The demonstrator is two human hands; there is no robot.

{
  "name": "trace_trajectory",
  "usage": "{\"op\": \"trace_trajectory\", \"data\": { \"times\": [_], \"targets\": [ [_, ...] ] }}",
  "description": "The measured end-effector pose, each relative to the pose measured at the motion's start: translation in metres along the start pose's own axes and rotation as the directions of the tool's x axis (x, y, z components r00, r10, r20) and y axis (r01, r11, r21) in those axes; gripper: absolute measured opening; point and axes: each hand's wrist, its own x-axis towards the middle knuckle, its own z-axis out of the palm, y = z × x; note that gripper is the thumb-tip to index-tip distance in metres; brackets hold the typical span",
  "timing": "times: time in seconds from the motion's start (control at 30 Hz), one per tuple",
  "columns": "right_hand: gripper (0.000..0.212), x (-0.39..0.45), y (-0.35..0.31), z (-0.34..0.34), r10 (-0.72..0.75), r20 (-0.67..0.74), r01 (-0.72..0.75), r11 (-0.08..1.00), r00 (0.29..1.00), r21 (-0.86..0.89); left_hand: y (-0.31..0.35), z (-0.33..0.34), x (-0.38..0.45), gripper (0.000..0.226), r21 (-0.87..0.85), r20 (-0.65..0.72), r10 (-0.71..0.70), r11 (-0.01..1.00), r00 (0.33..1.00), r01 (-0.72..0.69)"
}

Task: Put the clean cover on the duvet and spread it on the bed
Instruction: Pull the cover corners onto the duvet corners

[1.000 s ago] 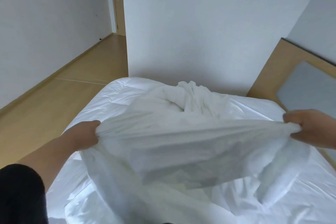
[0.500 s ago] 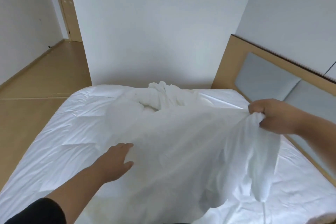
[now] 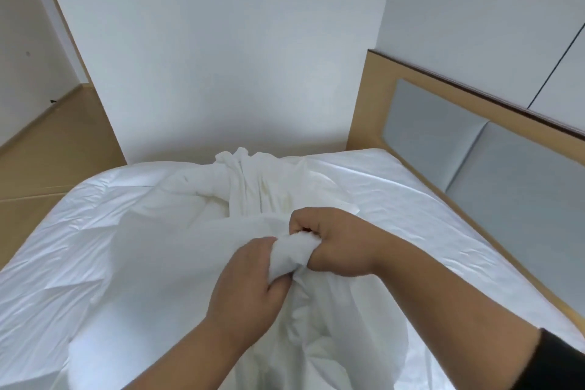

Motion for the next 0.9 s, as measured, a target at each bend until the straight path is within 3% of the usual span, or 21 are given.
{"op": "trace_trajectory", "data": {
  "times": [0.03, 0.1, 0.27, 0.33, 0.37, 0.43, 0.47, 0.5, 0.57, 0.63, 0.7, 0.77, 0.83, 0.9],
  "targets": [
    [0.026, 0.0, 0.012, 0.001, 0.011, -0.018, -0.01, 0.998, 1.0, 0.064, 0.005, 0.006, 0.007, 0.008, 0.024, 0.063, 0.003, 1.0, 0.998, -0.005],
    [0.025, -0.002, 0.048, 0.004, 0.019, -0.096, -0.008, 0.993, 0.995, 0.116, 0.013, 0.025, 0.019, 0.021, 0.024, 0.151, -0.11, 0.994, 0.982, 0.108],
    [0.065, -0.031, 0.133, 0.055, 0.076, -0.506, -0.148, 0.983, 0.859, -0.104, 0.013, 0.048, 0.025, 0.046, -0.116, 0.129, -0.486, 0.858, 0.864, 0.5],
    [0.074, -0.045, 0.161, 0.09, 0.132, -0.41, -0.235, 0.949, 0.902, -0.212, 0.011, 0.046, 0.023, 0.061, -0.173, 0.101, -0.568, 0.798, 0.817, 0.577],
    [0.067, -0.049, 0.172, 0.102, 0.23, -0.292, -0.29, 0.939, 0.928, -0.183, 0.011, 0.045, 0.021, 0.064, -0.189, 0.088, -0.591, 0.781, 0.802, 0.595],
    [0.037, -0.048, 0.196, 0.114, 0.419, -0.123, -0.426, 0.904, 0.9, -0.039, 0.013, 0.041, 0.017, 0.062, -0.226, 0.093, -0.618, 0.751, 0.781, 0.621],
    [0.028, -0.045, 0.206, 0.113, 0.451, -0.108, -0.455, 0.89, 0.886, -0.015, 0.014, 0.039, 0.014, 0.059, -0.245, 0.099, -0.631, 0.734, 0.769, 0.634],
    [0.024, -0.039, 0.214, 0.107, 0.463, -0.162, -0.471, 0.882, 0.872, -0.019, 0.013, 0.037, 0.012, 0.057, -0.266, 0.105, -0.643, 0.717, 0.758, 0.645],
    [0.026, -0.021, 0.221, 0.082, 0.444, -0.398, -0.488, 0.873, 0.803, -0.01, 0.008, 0.029, 0.007, 0.052, -0.317, 0.162, -0.661, 0.669, 0.733, 0.673],
    [0.033, 0.006, 0.205, 0.041, 0.386, -0.592, -0.445, 0.894, 0.707, 0.051, 0.004, 0.018, 0.001, 0.041, -0.356, 0.293, -0.636, 0.62, 0.714, 0.699],
    [0.036, 0.037, 0.167, -0.001, 0.282, -0.718, -0.367, 0.929, 0.636, 0.04, 0.0, 0.008, -0.007, 0.039, -0.318, 0.405, -0.579, 0.636, 0.707, 0.703],
    [0.038, 0.064, 0.111, -0.026, 0.086, -0.786, -0.172, 0.985, 0.612, -0.026, -0.001, 0.001, -0.012, 0.041, -0.257, 0.463, -0.534, 0.683, 0.707, 0.684],
    [0.041, 0.085, 0.046, -0.018, -0.086, -0.752, 0.078, 0.996, 0.654, -0.046, -0.005, -0.007, -0.016, 0.041, -0.278, 0.507, -0.495, 0.681, 0.706, 0.677],
    [0.038, 0.097, -0.009, 0.013, -0.251, -0.594, 0.272, 0.961, 0.764, -0.057, -0.01, -0.014, -0.019, 0.04, -0.322, 0.513, -0.473, 0.667, 0.716, 0.672]
  ]
}}
